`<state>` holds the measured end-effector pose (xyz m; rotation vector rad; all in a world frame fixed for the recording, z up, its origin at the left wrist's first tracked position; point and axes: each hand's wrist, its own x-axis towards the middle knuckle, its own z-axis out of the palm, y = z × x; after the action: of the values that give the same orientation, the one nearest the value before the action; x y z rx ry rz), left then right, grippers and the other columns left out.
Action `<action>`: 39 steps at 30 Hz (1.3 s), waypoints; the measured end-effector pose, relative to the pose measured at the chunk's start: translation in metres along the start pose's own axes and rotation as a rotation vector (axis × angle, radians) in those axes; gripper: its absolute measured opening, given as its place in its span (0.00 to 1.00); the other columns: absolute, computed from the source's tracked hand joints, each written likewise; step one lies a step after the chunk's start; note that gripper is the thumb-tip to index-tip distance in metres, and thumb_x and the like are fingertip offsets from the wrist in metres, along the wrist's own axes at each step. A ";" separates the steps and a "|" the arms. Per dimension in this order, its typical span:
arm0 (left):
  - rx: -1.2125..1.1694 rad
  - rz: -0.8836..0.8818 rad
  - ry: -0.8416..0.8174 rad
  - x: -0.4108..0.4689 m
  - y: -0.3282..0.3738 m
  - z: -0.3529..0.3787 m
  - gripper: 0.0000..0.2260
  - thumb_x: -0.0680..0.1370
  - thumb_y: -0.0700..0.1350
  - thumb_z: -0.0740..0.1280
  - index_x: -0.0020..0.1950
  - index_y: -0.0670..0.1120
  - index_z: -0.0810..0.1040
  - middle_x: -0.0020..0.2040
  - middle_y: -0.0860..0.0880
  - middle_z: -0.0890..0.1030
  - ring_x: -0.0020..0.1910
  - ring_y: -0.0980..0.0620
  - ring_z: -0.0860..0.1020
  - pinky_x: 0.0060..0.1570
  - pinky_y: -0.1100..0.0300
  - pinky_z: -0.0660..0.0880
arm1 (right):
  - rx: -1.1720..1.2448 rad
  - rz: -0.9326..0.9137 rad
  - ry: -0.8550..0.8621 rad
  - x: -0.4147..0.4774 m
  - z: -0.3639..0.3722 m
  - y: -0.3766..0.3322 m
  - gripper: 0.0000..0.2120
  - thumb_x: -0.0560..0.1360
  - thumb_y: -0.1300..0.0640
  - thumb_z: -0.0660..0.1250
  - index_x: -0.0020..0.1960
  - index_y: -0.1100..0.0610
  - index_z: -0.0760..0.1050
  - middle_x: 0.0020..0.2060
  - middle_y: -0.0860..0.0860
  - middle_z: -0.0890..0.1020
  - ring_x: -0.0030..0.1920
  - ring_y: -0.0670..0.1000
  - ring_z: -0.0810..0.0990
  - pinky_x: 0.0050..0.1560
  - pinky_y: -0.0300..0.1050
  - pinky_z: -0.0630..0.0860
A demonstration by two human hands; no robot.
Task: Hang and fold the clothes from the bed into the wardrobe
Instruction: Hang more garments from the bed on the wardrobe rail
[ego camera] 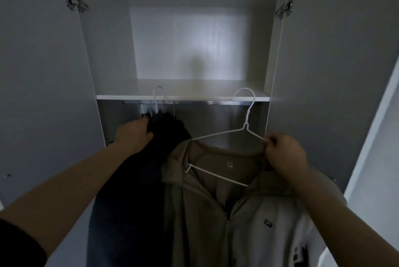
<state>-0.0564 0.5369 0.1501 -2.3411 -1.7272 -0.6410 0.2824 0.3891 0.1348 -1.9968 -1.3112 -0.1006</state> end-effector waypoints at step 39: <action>-0.893 -0.520 -0.217 -0.157 0.037 0.019 0.23 0.77 0.59 0.63 0.28 0.46 0.66 0.23 0.53 0.69 0.25 0.52 0.70 0.33 0.59 0.65 | 0.524 0.310 -0.260 -0.105 0.052 -0.007 0.13 0.76 0.65 0.58 0.46 0.75 0.75 0.39 0.67 0.78 0.36 0.59 0.77 0.34 0.43 0.66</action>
<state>-0.0541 0.3960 0.0699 -2.4930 -2.5790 -1.5660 0.2099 0.3418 0.0551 -1.7584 -1.0234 0.6061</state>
